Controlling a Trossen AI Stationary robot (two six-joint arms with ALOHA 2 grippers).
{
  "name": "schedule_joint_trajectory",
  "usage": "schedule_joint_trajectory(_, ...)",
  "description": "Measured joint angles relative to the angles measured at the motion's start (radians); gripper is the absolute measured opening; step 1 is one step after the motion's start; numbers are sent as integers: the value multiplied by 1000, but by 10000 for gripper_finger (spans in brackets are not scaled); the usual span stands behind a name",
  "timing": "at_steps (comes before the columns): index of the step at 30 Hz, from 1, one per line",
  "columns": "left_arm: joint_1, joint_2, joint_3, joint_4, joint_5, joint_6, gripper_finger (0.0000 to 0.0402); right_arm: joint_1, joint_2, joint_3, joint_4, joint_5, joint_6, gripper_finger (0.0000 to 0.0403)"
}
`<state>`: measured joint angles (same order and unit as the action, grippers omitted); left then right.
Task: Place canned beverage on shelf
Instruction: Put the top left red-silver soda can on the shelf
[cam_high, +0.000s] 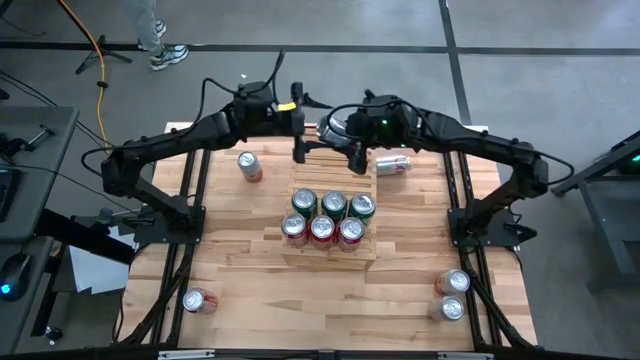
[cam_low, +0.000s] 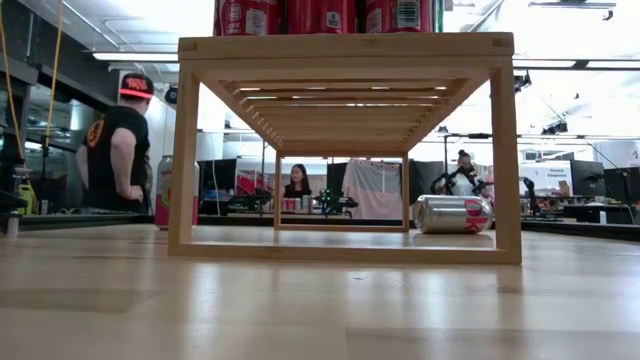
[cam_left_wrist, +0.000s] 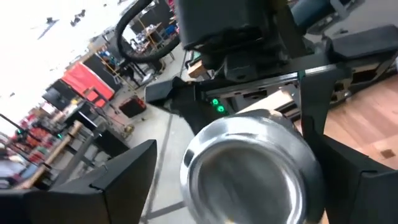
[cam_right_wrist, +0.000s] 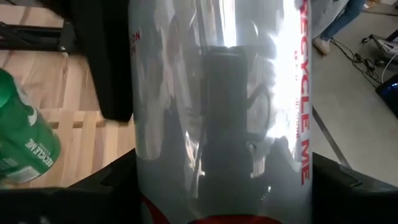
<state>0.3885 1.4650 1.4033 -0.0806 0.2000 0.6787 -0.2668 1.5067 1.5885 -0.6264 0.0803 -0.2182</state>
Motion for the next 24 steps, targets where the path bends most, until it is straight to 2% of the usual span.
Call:
schedule_joint_trajectory(10, -10, 62, 0, 18, 4, 57, 321, -5, 19, 15, -43, -5, -103, 283)
schedule_joint_trajectory(20, -37, 83, 1, 5, 3, 34, 321, -8, 19, 15, -62, -24, -172, 283)
schedule_joint_trajectory(24, -49, 84, 0, 4, -7, 34, 304, -15, 19, 15, -64, -29, -180, 283)
